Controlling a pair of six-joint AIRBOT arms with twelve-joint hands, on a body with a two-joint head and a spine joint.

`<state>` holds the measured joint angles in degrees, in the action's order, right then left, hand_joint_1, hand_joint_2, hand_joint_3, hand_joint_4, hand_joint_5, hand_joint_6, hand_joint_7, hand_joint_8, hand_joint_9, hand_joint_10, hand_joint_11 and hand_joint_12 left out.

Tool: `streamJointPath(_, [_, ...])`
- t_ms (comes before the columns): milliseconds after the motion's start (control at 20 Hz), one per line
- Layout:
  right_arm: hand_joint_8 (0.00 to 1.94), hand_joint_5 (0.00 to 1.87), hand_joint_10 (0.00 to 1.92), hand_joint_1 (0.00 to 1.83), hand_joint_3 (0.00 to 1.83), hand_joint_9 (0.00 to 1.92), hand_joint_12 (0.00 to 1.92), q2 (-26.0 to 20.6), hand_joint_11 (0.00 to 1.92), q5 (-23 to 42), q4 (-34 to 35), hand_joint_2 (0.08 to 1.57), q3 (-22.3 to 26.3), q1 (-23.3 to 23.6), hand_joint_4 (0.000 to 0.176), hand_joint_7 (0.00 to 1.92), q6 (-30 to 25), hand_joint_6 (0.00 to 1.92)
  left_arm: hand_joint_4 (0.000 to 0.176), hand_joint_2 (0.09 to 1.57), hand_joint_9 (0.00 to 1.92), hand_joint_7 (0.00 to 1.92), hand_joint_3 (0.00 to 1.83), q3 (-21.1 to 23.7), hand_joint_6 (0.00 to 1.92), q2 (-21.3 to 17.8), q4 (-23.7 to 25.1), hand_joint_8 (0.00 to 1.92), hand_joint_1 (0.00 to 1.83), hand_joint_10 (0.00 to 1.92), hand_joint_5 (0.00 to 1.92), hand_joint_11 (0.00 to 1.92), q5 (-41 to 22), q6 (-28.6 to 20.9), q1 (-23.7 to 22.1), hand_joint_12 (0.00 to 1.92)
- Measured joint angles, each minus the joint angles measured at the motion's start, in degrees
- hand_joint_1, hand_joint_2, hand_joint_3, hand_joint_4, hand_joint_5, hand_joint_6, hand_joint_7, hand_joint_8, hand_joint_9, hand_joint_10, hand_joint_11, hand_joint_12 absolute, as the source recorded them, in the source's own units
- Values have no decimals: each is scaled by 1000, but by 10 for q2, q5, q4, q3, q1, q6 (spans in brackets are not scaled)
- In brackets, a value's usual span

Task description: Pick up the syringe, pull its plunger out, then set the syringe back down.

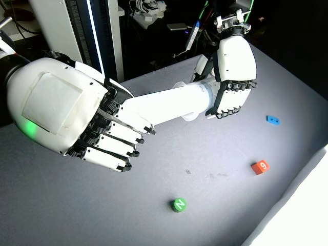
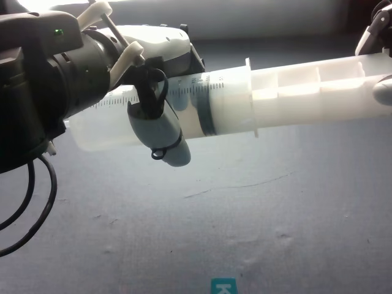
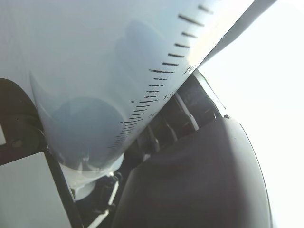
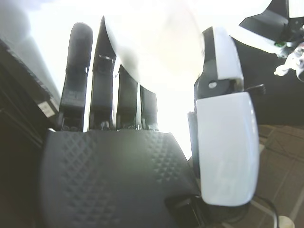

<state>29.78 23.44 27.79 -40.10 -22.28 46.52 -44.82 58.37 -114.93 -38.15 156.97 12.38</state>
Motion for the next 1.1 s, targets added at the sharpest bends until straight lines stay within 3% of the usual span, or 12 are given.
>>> streamJointPath(300, [1431,822,1233,1193,0,630,1512,10,347,6,3,1205,0,-2,0,821,2,1084,0,1107,949,977,0,0,903,-1,0,1037,1378,1165,937,819,-3,3,0,1077])
streamJointPath(350, [1468,699,1164,1135,2,522,1475,14,278,7,5,1258,0,-2,0,737,3,1327,0,1109,942,972,1,0,903,-1,0,1048,1378,1176,932,811,-5,5,0,1074])
streamJointPath(400, [958,396,935,1007,0,428,1347,17,195,7,5,1189,0,-3,0,474,3,895,0,1112,936,974,0,-1,935,-1,0,1028,1376,1187,922,800,-5,5,0,1085])
streamJointPath(450, [611,364,736,955,0,422,1264,20,164,12,5,1160,0,-5,0,461,2,571,0,1109,943,983,0,-1,935,-1,-1,1005,1377,1179,925,801,-8,5,0,1086])
streamJointPath(500, [333,310,541,846,0,360,1255,23,43,12,6,1174,0,-7,0,422,3,310,0,1112,937,968,1,-1,923,-1,-1,1042,1376,1189,925,805,-11,5,0,1084])
streamJointPath(600, [46,251,229,729,0,312,1052,24,1,11,10,1192,-1,-8,0,355,7,49,0,1114,937,952,0,-2,905,-2,-2,1079,1376,1187,934,811,-20,7,0,1089])
streamJointPath(650, [8,209,115,667,0,274,897,24,0,15,10,1191,-1,-8,0,289,7,11,0,1107,951,970,0,-2,895,-4,-2,1053,1378,1163,943,824,-23,7,1,1082])
streamJointPath(750, [0,152,45,681,0,230,764,26,0,18,9,1142,-2,-9,0,213,7,0,0,1105,958,979,0,-2,921,-5,-1,1026,1379,1151,934,825,-28,7,1,1068])
streamJointPath(900, [1,121,17,674,0,215,654,29,0,18,4,1115,-1,-9,0,184,7,0,0,1115,937,953,1,-2,959,-5,-2,1074,1375,1168,914,803,-27,7,1,1062])
streamJointPath(1100, [6,135,10,706,0,227,655,29,0,21,2,1096,-1,-15,0,193,8,7,0,1111,940,963,0,-8,920,-5,1,1065,1377,1167,930,812,-18,7,2,1062])
